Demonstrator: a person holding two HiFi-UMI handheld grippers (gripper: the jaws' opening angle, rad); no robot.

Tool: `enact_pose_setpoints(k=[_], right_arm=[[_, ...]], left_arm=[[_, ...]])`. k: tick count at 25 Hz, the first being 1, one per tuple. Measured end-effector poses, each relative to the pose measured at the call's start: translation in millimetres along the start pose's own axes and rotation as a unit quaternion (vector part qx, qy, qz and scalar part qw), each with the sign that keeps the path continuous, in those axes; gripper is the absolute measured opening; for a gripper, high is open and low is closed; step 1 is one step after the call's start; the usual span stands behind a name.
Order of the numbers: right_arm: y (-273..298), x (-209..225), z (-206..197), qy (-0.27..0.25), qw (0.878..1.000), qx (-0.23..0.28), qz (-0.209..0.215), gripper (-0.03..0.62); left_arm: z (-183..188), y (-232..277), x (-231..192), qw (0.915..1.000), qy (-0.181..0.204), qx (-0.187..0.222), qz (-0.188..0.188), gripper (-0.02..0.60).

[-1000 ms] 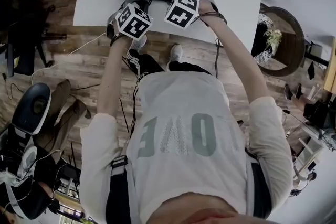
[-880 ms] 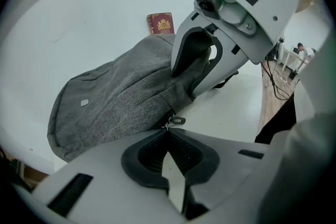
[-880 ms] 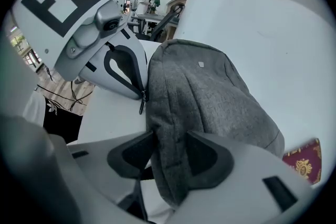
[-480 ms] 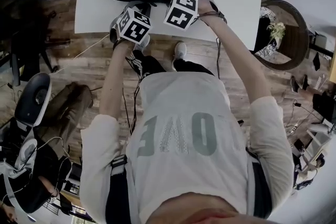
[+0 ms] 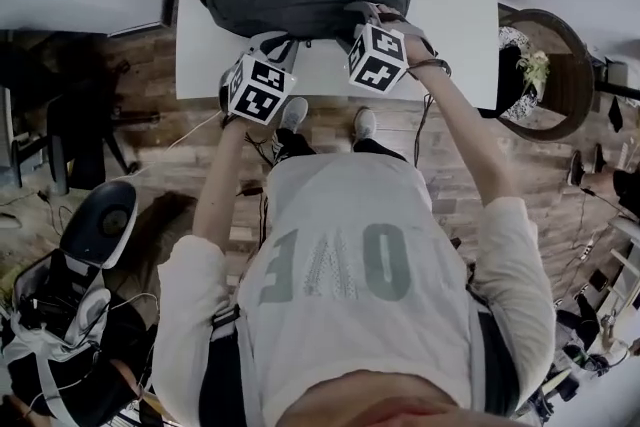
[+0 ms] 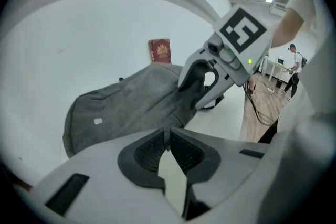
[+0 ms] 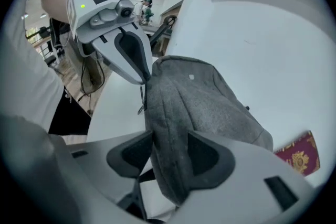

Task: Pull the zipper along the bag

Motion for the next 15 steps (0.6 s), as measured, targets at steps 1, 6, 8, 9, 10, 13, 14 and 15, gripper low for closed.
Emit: enact_pose_setpoints(k=[1, 6, 8, 9, 10, 13, 14, 15], right_arm=[[-8.3, 4.5, 2.5, 0.025, 1.0, 0.014, -0.012, 0.221], [-73.5, 48.4, 15.7, 0.169, 0.97, 0.103, -0.141, 0.221], [-101.6, 68.0, 18.8, 0.219, 0.942, 0.136, -0.213, 0.221], [-114.9, 76.8, 20.2, 0.242, 0.926, 0.152, -0.248, 0.221], [-127.7, 83.8, 21.6, 0.263, 0.908, 0.167, -0.28, 0.219], [-161.9, 91.4, 25.1, 0.315, 0.853, 0.208, -0.361, 0.195], [-171.0, 89.5, 26.1, 0.33, 0.834, 0.219, -0.383, 0.183], [-178.5, 86.0, 26.3, 0.345, 0.816, 0.226, -0.404, 0.163]], left_arm=[[9.7, -12.0, -5.6, 0.9998, -0.006, 0.021, -0.001, 0.028], [79.3, -73.6, -38.0, 0.9871, -0.013, 0.156, 0.035, 0.026], [113.8, -95.6, -49.6, 0.9704, -0.02, 0.234, 0.055, 0.026], [130.2, -105.7, -55.4, 0.9582, -0.029, 0.277, 0.065, 0.026], [144.4, -115.5, -60.2, 0.9443, -0.044, 0.318, 0.074, 0.026], [169.5, -142.9, -62.9, 0.9006, -0.09, 0.417, 0.082, 0.026], [171.6, -150.6, -59.9, 0.889, -0.097, 0.44, 0.083, 0.026], [171.3, -156.9, -55.9, 0.8805, -0.099, 0.455, 0.086, 0.026]])
Point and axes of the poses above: the fingertips, and each gripper's own axes: y forward along the fingers, x to its right, z out of its top, the point moved 6 cm from there along -y, backward along the fingers, and after that the axes turned 15 degrees about -y, right-handed, at the moved point
